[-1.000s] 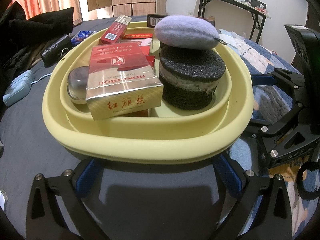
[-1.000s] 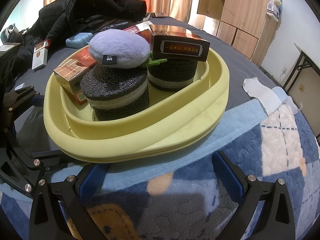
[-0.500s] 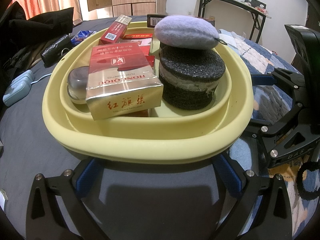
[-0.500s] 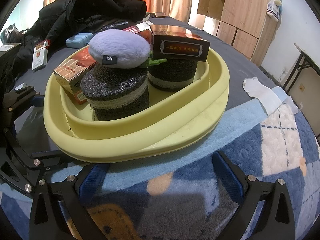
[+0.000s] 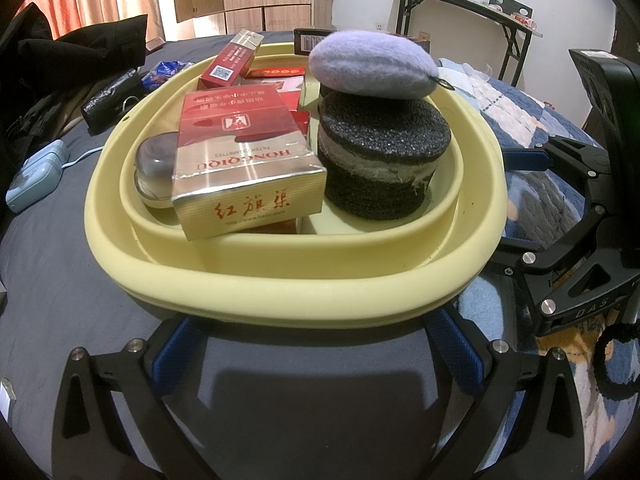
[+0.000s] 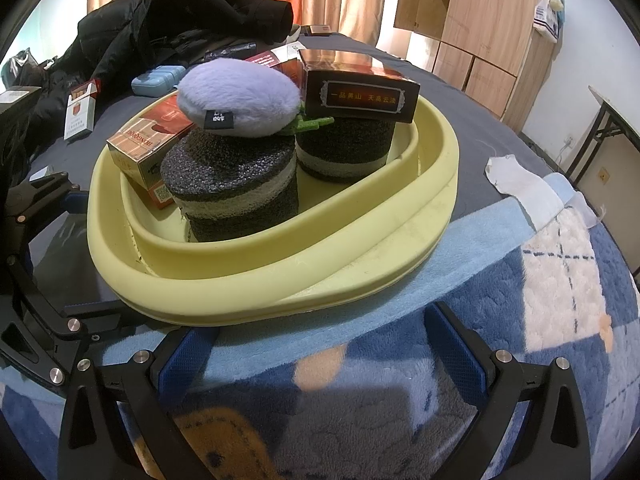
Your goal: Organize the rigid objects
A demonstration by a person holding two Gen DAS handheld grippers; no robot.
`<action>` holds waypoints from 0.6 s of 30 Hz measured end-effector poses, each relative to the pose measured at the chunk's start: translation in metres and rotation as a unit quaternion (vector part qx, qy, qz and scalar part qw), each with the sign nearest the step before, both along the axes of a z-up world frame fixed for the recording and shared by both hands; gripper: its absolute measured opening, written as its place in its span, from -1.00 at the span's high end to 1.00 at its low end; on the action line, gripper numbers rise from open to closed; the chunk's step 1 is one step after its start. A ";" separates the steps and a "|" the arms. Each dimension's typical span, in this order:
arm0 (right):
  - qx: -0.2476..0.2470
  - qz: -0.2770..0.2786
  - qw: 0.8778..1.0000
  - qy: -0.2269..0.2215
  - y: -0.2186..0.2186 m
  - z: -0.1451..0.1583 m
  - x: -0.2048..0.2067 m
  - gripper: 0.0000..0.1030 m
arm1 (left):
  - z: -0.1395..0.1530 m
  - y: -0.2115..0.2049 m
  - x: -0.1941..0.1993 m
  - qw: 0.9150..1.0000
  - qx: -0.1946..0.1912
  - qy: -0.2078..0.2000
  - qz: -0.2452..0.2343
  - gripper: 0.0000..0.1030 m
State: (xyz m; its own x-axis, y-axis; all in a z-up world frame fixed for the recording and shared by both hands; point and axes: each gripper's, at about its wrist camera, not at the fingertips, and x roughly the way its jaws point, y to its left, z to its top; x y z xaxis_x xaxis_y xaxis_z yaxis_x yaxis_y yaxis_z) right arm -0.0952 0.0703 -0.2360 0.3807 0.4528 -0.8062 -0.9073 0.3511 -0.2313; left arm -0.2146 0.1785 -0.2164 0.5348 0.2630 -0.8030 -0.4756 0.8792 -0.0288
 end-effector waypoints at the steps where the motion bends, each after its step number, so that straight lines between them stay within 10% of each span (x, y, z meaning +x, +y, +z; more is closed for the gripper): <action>1: 0.000 0.000 1.000 0.000 0.000 0.000 0.001 -0.99 | 0.000 0.000 0.000 1.000 0.000 0.000 0.000 -1.00; 18: 0.000 0.000 1.000 0.000 0.000 0.000 0.003 -0.99 | 0.000 0.000 0.001 1.000 0.000 0.000 0.000 -1.00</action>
